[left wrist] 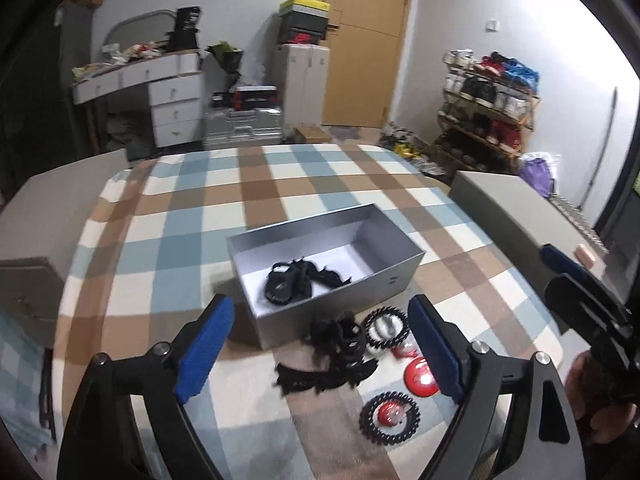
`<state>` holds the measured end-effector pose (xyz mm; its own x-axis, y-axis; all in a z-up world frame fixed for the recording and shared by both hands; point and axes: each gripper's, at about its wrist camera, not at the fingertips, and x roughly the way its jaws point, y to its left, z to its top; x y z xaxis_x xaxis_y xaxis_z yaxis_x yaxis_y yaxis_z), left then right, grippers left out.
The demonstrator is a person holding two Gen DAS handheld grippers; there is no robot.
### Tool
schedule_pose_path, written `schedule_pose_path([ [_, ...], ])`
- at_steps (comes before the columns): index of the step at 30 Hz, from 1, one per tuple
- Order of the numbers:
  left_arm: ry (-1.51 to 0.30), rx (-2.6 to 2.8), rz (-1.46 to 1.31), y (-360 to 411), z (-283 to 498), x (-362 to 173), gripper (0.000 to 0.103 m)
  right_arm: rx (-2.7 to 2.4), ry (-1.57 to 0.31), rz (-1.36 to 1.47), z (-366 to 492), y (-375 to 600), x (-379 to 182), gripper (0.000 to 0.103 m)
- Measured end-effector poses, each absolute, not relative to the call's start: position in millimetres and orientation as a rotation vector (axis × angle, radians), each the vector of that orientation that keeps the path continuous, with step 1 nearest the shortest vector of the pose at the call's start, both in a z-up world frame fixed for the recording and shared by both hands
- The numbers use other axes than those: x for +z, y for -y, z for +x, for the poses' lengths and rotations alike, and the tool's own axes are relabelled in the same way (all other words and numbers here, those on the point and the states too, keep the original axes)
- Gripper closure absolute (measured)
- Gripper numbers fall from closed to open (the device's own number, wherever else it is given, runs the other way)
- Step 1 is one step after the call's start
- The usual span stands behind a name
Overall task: Organize jewelry
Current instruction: 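Grasp the black coil hair tie with the left tool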
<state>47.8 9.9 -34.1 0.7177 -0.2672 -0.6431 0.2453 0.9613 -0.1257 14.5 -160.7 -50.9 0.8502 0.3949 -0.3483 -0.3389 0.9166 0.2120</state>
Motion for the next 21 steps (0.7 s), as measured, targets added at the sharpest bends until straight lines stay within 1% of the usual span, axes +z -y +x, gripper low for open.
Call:
schedule_pose_path([
  [4,-0.713,-0.297,-0.041,-6,37,-42,0.014,0.333,-0.396,0.119,1,164,-60,0.000],
  [7,-0.730,-0.304,-0.029,0,27,-52,0.005,0.318,-0.381,0.101,-10,165,-65,0.000],
  [8,-0.746,-0.315,-0.024,3,24,-58,0.005,0.308,-0.371,0.099,-15,166,-68,0.000],
  [14,-0.865,-0.379,0.034,20,20,-87,0.005,0.292,-0.399,0.107,-18,171,-83,0.000],
  [21,-0.947,-0.416,0.030,26,22,-107,0.005,0.302,-0.444,0.166,-15,184,-96,0.000],
])
